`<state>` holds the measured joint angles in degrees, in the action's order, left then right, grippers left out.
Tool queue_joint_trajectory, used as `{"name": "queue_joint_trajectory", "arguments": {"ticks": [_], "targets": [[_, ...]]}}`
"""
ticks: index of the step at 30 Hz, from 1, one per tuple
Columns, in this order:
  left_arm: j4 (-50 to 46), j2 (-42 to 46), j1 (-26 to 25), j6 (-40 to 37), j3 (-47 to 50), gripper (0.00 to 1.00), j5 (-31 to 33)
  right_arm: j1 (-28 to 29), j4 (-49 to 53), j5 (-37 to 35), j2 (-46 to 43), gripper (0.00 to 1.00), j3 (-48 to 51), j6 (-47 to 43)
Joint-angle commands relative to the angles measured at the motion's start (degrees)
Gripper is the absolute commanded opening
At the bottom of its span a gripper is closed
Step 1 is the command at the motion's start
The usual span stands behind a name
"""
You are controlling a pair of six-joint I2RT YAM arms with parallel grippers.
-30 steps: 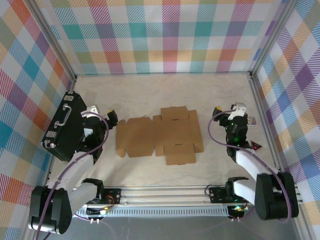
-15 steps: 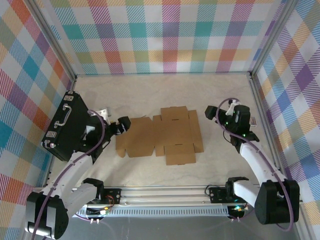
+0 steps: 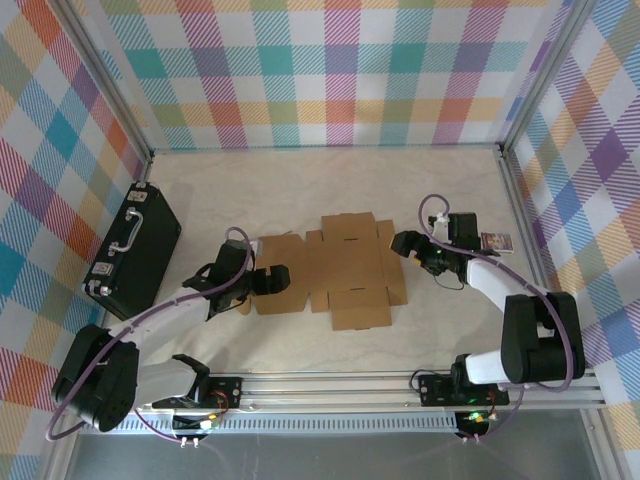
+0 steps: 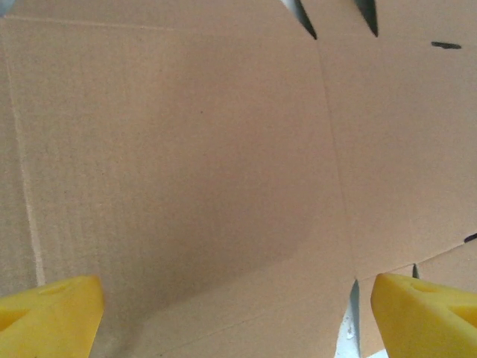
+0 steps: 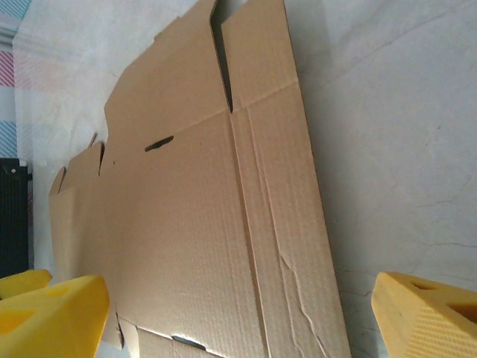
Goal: Fold the paper box
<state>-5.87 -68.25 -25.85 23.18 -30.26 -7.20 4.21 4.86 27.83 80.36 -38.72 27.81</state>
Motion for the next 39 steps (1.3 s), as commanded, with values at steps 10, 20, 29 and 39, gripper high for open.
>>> {"name": "queue_joint_trajectory", "arguments": {"ticks": [10, 20, 29, 39], "targets": [[2.53, -3.91, -0.58, 1.5, 0.6, 0.92, 1.96, 0.49, 1.9, 8.63, 11.53, 0.84, -6.92, -0.76], [3.18, -5.95, -0.55, 1.34, 0.31, 0.92, 2.2, 1.86, 4.42, 10.74, 16.39, 0.83, -9.88, -1.63], [3.56, -6.56, -0.6, 1.08, 0.02, 0.92, 3.04, 4.03, 2.16, 10.83, 11.1, 0.7, -7.61, -1.63], [4.26, -5.15, -0.58, 0.78, 0.5, 0.92, 2.89, 4.76, -0.07, 14.07, 10.17, 0.48, -6.46, -1.4]]}}
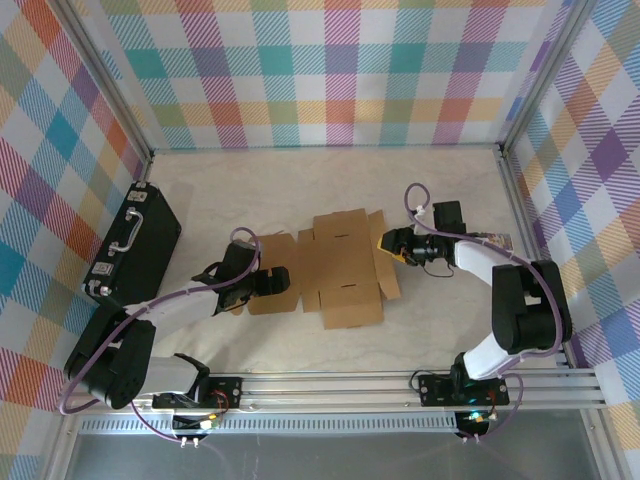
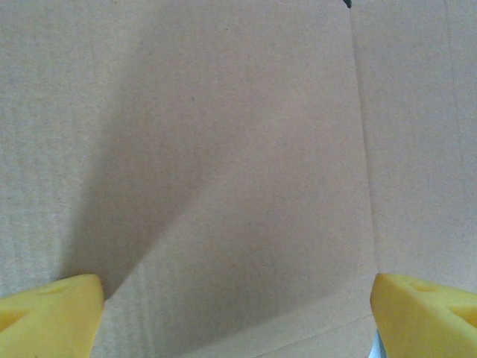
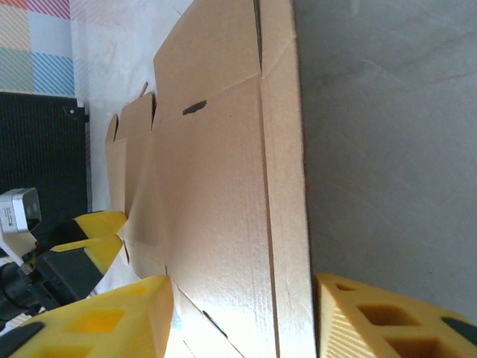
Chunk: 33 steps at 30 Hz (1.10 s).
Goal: Fold the paper box
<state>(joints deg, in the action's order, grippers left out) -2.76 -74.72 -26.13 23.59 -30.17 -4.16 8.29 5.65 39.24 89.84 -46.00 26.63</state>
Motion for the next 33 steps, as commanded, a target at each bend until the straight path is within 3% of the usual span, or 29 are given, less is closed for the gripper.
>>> {"name": "queue_joint_trajectory", "arguments": {"ticks": [1, 8, 14, 19, 26, 33], "targets": [[1.48, 1.6, -0.28, 0.32, 0.7, 0.92, -0.23, 0.76, -1.0, 2.51, 1.32, 0.46, 0.65, -0.19], [4.36, 3.99, -0.31, 1.44, 1.87, 0.92, -3.47, 1.04, -2.26, 4.62, 5.8, 0.35, -1.18, 0.44], [3.75, 6.15, -0.26, 1.01, 2.06, 0.92, -3.13, 1.89, -2.37, 6.32, 7.45, 0.33, -2.21, 0.17], [4.18, 5.68, -0.31, 1.05, 2.42, 0.92, -2.94, 2.17, -0.92, 5.92, 8.8, 0.46, -3.41, -0.16], [3.94, 1.02, -0.26, 2.3, 1.52, 0.87, 1.5, 2.25, 4.89, 2.67, 11.16, 0.54, -7.64, -2.42], [3.99, 0.12, -0.2, 2.65, -0.35, 0.8, 6.84, 2.26, 13.44, -5.09, 12.02, 0.6, -12.19, -9.25]]}}
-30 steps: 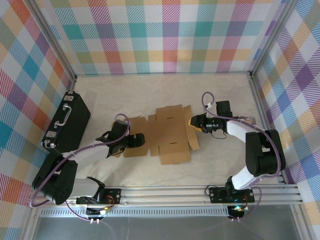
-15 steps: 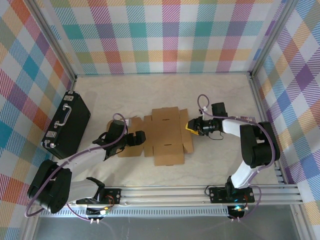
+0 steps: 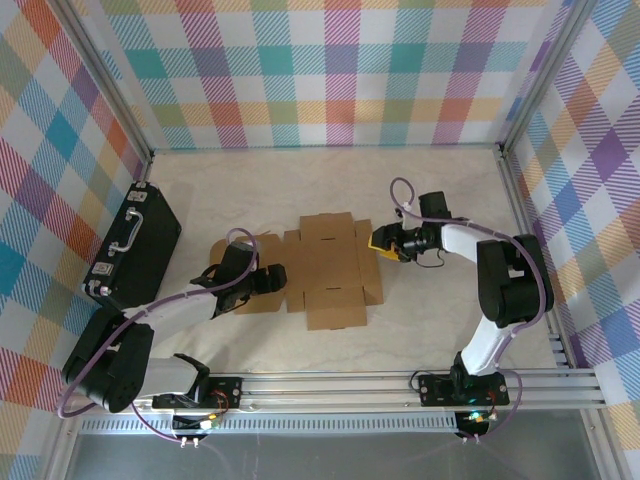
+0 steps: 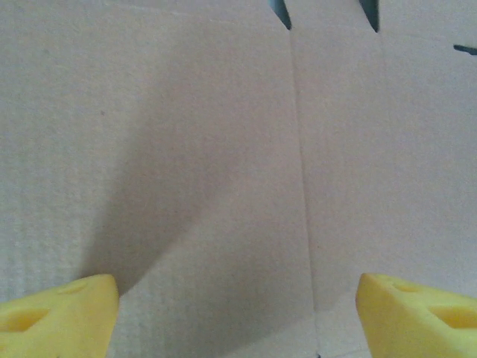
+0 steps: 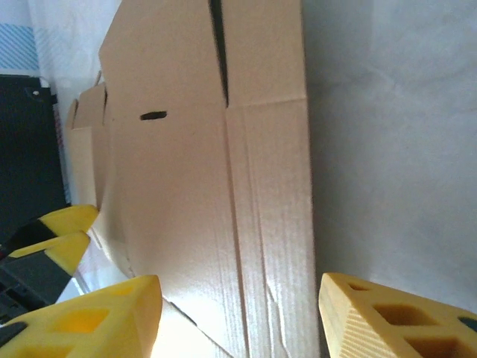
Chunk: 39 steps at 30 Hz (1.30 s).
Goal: Fold the paper box
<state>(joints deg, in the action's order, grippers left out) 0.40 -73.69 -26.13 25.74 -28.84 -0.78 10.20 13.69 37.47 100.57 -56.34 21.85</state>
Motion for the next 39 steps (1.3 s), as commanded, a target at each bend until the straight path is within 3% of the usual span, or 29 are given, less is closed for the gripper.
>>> {"name": "queue_joint_trajectory", "arguments": {"ticks": [1, 9, 15, 32, 34, 39], "targets": [[0.89, -1.69, -0.2, 0.56, -2.04, 0.8, 3.74, 0.39, 6.19, -3.86, 1.91, 0.61, -2.47, -5.04], [3.16, -7.65, -0.23, 0.26, -3.06, 0.74, 3.06, 3.53, 8.82, -2.45, 7.57, 0.62, -6.73, -8.52], [6.27, -11.92, -0.15, 0.74, -2.93, 0.7, 1.75, 6.44, 8.19, 3.68, 9.85, 0.59, -8.73, -10.29], [5.31, -9.59, -0.24, -0.43, -1.68, 0.68, 2.28, 6.77, -2.99, 10.97, -3.14, 0.37, 0.63, -2.49], [5.4, -9.4, -0.22, -0.43, -1.66, 0.68, 1.97, 6.77, -1.19, 9.69, -3.63, 0.33, 0.53, -3.03], [4.79, -6.56, -0.22, -1.08, -1.61, 0.68, 1.23, 6.81, -0.62, 7.42, -4.47, 0.09, 0.96, -1.53]]}}
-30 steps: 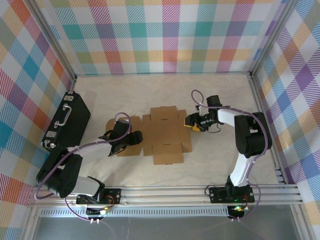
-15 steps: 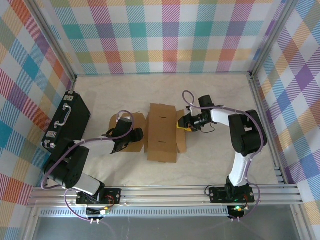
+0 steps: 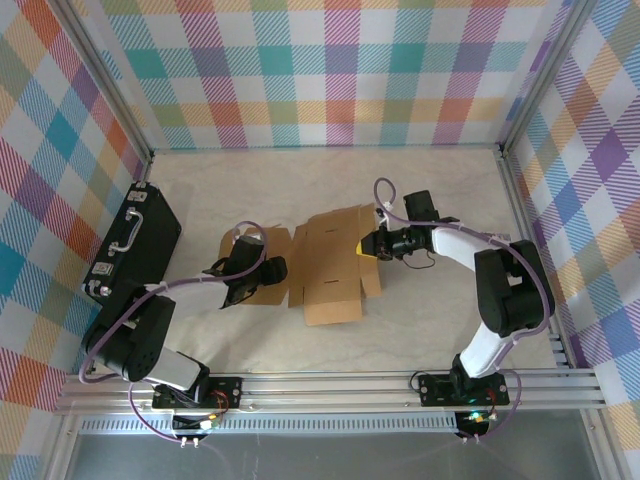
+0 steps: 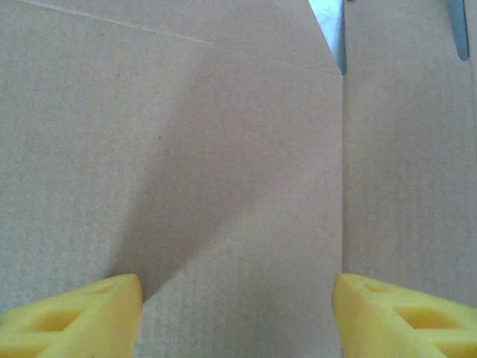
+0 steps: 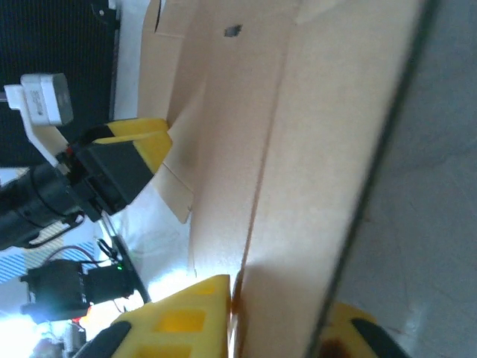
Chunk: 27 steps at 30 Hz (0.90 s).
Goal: Fold the paper box
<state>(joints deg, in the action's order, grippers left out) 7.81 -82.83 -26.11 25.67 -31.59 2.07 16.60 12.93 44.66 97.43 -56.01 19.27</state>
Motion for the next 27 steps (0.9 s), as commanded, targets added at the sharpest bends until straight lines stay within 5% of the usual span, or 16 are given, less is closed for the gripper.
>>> {"name": "queue_joint_trajectory", "arguments": {"ticks": [1, 7, 13, 20, 27], "targets": [[-3.15, 4.43, -0.21, -1.39, 1.09, 0.68, -1.56, 0.36, -0.4, 0.45, -2.17, 0.07, 0.88, 2.38], [-10.18, 22.31, -0.5, -5.43, -2.14, 0.81, 1.65, 0.36, -2.91, 1.01, -11.1, 0.0, 0.96, 14.82], [-16.28, 36.22, -2.69, -15.21, -11.32, 0.85, 1.98, 1.53, -2.72, -7.78, -23.57, 0.0, -2.54, 32.71], [-18.92, 37.22, -6.83, -19.68, -20.83, 0.84, -1.94, 8.03, 20.99, -29.74, -30.82, 0.0, -18.79, 45.88], [-23.27, 34.14, -11.22, -34.31, -31.78, 0.85, -14.53, 11.33, 23.06, -35.35, -34.94, 0.0, -22.4, 51.04]]}}
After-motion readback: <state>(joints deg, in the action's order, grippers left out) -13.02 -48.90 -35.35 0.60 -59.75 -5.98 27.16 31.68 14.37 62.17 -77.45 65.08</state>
